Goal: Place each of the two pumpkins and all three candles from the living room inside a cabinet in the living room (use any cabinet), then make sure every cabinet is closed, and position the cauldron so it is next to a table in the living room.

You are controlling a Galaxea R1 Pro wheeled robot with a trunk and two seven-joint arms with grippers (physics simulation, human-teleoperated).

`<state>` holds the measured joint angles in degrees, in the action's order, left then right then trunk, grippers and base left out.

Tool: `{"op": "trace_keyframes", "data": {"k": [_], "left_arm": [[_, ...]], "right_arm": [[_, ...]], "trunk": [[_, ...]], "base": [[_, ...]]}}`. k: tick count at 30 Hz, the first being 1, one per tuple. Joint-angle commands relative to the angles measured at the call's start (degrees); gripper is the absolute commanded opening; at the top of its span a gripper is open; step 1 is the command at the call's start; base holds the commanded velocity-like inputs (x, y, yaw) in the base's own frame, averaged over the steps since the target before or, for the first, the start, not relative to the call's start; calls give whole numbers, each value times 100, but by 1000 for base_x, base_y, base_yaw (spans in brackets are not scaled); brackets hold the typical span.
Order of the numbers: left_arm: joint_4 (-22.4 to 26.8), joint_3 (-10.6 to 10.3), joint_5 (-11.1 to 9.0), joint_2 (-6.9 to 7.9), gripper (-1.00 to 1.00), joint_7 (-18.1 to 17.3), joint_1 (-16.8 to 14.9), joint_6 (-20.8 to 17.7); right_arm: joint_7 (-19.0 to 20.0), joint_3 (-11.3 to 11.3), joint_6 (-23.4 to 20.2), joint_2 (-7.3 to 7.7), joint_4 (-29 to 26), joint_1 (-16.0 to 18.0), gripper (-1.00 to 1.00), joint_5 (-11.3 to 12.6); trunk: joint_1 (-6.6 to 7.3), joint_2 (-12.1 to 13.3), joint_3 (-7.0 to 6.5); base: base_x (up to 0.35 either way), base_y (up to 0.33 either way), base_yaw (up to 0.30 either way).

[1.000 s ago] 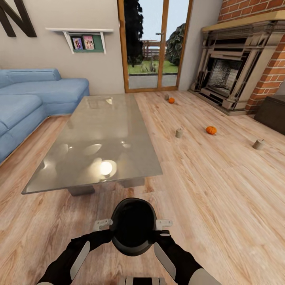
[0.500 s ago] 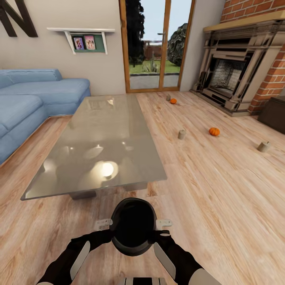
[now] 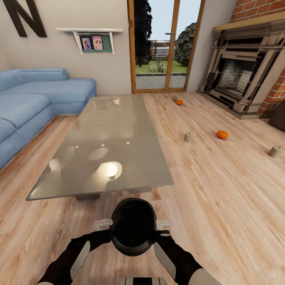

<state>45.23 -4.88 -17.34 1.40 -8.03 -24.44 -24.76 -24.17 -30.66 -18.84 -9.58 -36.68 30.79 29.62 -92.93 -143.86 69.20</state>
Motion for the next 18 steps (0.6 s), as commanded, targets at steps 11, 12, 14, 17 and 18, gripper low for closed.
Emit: {"op": "trace_keyframes", "data": {"k": [11, 12, 14, 17, 18], "left_arm": [[3, -48, -86, 9, -100, 3, 1, -27], [3, -48, -86, 8, -100, 3, 1, -26], [3, -48, -86, 8, -100, 3, 1, -23], [3, -48, -86, 9, -100, 3, 1, -26], [3, -48, -86, 6, -100, 3, 1, -24]], "right_arm": [[61, -256, 12, 1, -94, 6, -100, 141], [61, -256, 12, 2, -94, 6, -100, 141], [61, -256, 12, 4, -94, 6, -100, 141], [61, -256, 12, 3, -94, 6, -100, 141], [61, -256, 12, 3, -94, 6, -100, 141]], "trunk": [[1, -2, 4], [1, -2, 4], [1, -2, 4], [-1, -4, 26], [-4, -5, 49]], "base": [[42, 0, 38], [2, 0, 1], [1, 0, 0], [0, 0, 0], [0, 0, 0]]}}
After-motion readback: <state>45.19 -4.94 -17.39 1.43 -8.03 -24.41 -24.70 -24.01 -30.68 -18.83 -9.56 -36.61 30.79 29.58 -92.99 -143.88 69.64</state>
